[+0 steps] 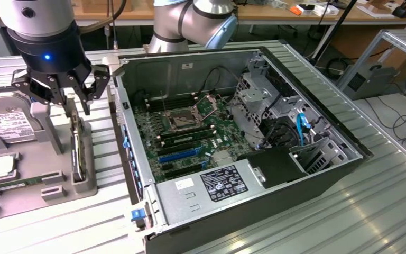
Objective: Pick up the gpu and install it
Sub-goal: 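Pick up the gpu and move the gpu toward the slot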
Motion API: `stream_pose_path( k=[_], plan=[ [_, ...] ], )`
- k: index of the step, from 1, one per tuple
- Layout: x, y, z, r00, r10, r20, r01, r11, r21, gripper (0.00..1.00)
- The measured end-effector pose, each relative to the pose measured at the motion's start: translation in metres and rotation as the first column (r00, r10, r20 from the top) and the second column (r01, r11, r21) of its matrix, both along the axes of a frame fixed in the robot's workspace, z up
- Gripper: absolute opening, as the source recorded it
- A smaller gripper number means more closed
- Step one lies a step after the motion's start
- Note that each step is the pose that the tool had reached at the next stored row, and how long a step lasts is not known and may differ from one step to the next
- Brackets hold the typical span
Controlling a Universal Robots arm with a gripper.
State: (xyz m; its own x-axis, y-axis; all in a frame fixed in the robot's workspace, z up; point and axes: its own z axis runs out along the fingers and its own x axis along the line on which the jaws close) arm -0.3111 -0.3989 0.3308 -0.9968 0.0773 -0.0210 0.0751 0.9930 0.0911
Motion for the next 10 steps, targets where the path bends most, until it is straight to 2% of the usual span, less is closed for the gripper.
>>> stream_pose_path(
  k=[10],
  plan=[
    [0.0000, 0.0000, -0.0037, 1.0000, 0.000, 0.0000, 0.000, 1.0000, 0.0000, 0.36]
  ],
)
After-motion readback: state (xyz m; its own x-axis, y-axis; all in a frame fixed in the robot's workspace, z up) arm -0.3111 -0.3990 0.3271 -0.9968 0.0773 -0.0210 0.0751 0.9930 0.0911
